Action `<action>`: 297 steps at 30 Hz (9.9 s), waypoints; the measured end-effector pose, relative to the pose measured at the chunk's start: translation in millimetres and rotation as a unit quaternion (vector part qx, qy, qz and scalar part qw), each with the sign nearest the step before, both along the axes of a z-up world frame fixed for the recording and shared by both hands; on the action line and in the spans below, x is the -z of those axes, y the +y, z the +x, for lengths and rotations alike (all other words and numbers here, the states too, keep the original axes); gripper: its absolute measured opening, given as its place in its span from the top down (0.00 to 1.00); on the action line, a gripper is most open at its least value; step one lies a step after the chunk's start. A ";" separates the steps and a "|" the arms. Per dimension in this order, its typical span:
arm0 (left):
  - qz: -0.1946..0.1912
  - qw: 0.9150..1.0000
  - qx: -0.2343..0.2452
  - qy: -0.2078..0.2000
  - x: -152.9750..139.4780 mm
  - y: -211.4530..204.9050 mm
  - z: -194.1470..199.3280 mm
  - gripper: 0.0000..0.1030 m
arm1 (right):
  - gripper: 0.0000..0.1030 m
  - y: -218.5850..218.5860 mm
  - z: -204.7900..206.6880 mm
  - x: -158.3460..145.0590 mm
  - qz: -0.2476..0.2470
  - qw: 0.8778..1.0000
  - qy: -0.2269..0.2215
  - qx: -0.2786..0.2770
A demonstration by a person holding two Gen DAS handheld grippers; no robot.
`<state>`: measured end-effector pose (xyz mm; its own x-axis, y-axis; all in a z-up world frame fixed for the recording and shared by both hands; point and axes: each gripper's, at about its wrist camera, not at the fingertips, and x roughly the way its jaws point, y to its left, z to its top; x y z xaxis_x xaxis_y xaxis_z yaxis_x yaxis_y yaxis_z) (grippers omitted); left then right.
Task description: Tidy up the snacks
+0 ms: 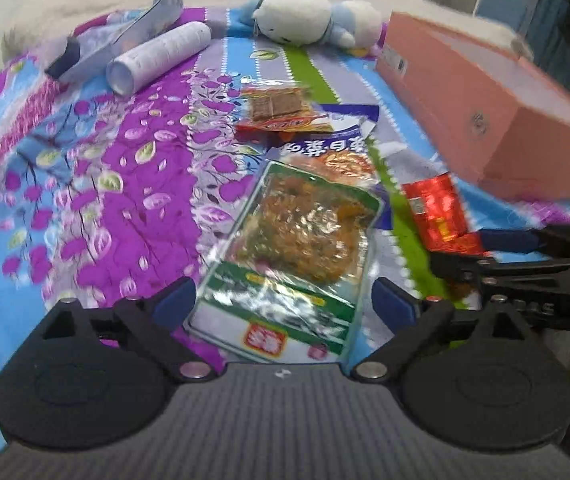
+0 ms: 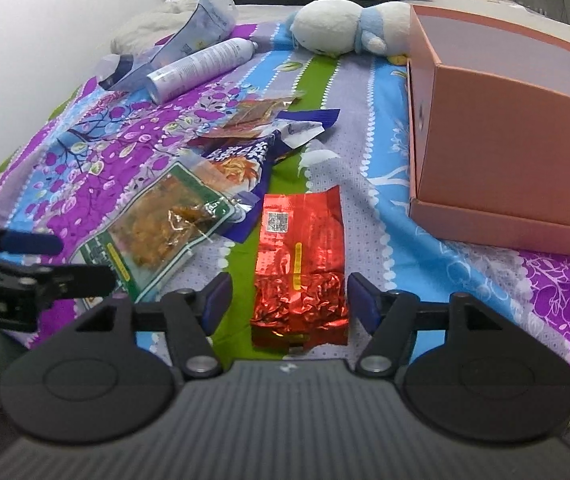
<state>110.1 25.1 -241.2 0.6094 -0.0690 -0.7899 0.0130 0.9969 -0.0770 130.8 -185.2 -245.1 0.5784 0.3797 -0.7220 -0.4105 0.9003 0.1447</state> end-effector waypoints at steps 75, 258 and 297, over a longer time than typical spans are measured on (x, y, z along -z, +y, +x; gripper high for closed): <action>-0.078 0.996 -0.041 -0.014 -51.7 -18.6 25.1 0.32 | 0.47 -17.3 -10.7 -68.4 0.016 0.998 -0.044 0.030; -0.065 0.996 0.006 0.054 37.7 29.4 261.3 0.37 | 0.79 65.1 78.2 7.3 0.029 0.999 -0.010 -0.014; -0.069 0.996 -0.006 0.059 4.5 16.6 101.0 0.50 | 0.83 -34.3 -7.4 -2.3 0.036 0.997 0.044 0.061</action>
